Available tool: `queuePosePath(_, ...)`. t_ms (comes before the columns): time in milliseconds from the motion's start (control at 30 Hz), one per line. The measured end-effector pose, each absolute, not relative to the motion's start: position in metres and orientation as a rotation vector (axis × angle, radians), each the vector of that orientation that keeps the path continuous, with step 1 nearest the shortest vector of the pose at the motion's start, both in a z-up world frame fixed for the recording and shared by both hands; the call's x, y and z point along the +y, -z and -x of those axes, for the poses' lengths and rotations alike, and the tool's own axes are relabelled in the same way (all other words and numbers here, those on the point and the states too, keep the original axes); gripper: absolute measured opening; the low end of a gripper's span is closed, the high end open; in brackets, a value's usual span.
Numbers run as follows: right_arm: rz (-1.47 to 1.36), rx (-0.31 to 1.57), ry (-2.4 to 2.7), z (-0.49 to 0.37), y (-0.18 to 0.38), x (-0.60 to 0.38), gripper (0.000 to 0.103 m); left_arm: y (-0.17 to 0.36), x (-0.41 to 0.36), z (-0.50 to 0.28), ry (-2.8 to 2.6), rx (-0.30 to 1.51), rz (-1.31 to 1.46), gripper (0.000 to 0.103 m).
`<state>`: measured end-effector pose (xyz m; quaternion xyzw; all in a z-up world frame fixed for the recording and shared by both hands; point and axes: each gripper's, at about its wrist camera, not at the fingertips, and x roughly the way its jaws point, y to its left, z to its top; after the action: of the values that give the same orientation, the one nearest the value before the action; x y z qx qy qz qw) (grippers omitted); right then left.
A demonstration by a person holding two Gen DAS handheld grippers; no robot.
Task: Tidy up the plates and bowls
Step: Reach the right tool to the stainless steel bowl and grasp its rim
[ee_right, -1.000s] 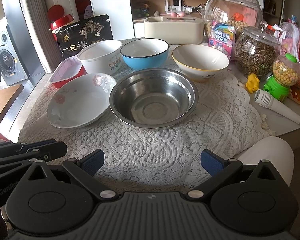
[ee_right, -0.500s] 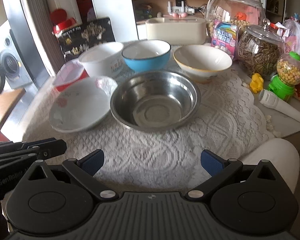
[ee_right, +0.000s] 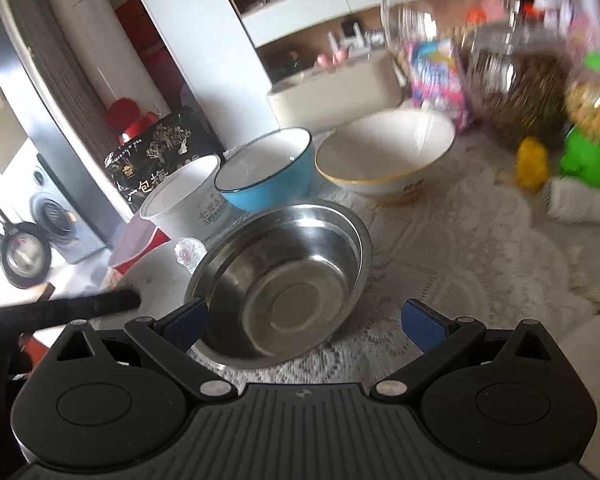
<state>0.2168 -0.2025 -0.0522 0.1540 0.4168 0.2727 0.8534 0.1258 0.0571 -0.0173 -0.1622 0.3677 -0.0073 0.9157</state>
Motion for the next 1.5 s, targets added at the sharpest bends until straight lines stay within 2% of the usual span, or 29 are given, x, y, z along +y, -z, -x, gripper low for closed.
queuePosePath(200, -0.459, 0.978, -0.604, -0.266, 0.079, -0.208, 0.102, 0.034, 0.064, -0.178, 0.034, 0.881, 0.262, 0.015)
queuePosePath(600, -0.317, 1.110, -0.603, -0.286, 0.098, -0.180, 0.103, 0.052, 0.061, -0.201, 0.098, 0.936, 0.180, 0.018)
queuePosePath(833, -0.320, 1.136, -0.582, -0.289, 0.097, -0.177, 0.103, 0.057, 0.067, -0.203, 0.096, 0.946, 0.197, 0.034)
queuePosePath(967, -0.239, 1.135, -0.593, -0.290, 0.093, -0.166, 0.103, 0.057, 0.064, -0.203, 0.088, 0.933, 0.178, 0.035)
queuePosePath(1033, -0.245, 1.099, -0.577, -0.289, 0.092, -0.166, 0.095, 0.058, 0.062, -0.203, 0.082, 0.935, 0.173, 0.035)
queuePosePath(1100, -0.249, 1.067, -0.543, -0.287, 0.089, -0.165, 0.077, 0.059, 0.063, -0.203, 0.077, 0.948, 0.182, 0.034)
queuePosePath(1300, -0.200, 1.067, -0.533, -0.287, 0.086, -0.151, 0.050, 0.051, 0.055, -0.195, 0.142, 0.920, 0.180, 0.035)
queuePosePath(1500, -0.128, 1.007, -0.462, -0.276, 0.073, -0.149, 0.049, 0.055, 0.051, -0.197, 0.174, 0.952, 0.222, 0.035)
